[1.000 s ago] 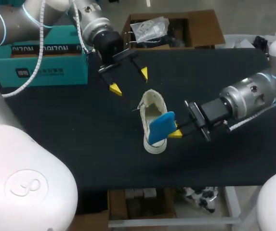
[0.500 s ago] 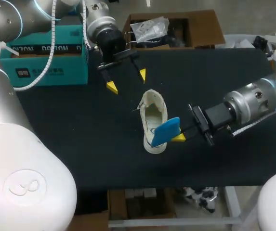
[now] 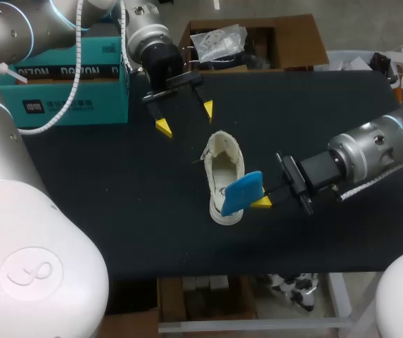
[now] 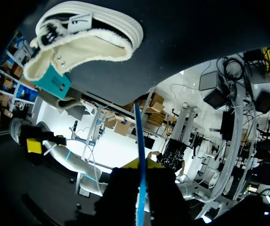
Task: Open the shoe tongue, take the insole out of the shoe, put the insole back into the shoe, and pack the shoe into the shoebox
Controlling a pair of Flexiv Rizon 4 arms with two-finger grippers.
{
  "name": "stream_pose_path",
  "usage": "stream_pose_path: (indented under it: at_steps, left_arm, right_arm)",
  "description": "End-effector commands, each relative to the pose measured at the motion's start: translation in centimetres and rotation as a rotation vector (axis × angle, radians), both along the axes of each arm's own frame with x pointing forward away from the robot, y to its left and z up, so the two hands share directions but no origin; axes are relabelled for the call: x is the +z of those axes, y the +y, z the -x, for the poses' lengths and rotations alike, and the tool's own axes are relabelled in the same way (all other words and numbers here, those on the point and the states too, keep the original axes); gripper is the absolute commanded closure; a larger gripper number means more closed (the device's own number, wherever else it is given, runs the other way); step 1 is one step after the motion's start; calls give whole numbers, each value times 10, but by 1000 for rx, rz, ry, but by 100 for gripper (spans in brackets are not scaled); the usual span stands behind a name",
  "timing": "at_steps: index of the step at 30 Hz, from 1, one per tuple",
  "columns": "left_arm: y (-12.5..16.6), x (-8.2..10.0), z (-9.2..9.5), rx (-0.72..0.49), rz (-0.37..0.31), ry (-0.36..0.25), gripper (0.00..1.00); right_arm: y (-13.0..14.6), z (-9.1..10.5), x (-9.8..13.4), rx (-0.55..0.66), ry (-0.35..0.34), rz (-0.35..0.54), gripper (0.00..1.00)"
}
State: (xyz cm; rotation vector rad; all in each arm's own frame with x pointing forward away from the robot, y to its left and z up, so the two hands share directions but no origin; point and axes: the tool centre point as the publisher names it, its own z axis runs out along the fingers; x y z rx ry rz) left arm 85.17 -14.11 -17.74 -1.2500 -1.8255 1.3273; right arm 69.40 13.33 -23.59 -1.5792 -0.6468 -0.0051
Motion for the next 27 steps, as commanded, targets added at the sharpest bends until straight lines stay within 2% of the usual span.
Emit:
stream_pose_path:
  at_steps: [1,12,14,15,19,21,23,25,26,27]
  left_arm:
    - [0,0,0,0,0,2,0]
    - [0,0,0,0,0,2,0]
    - [-1,2,10,28,7,-3,0]
    - [-1,4,15,39,11,-28,0]
    - [5,5,30,154,31,-73,0]
    - [8,4,36,247,23,-123,0]
    - [12,3,44,275,54,-116,0]
    - [16,1,49,373,60,-159,0]
    - [19,1,52,429,97,-145,0]
    - [21,1,54,461,102,-150,0]
  right_arm:
    - [-1,1,0,-3,-1,-1,100]
    - [-1,1,0,-3,-1,-1,100]
    - [0,-1,-1,-11,-3,-2,100]
    - [1,-3,-1,-40,-11,4,100]
    - [4,-10,-1,-100,-24,10,100]
    - [5,-13,1,-132,-37,18,100]
    - [6,-16,3,-162,-40,22,100]
    - [6,-18,3,-162,-51,14,100]
    - [7,-20,3,-169,-52,13,100]
    - [7,-22,3,-170,-51,14,100]
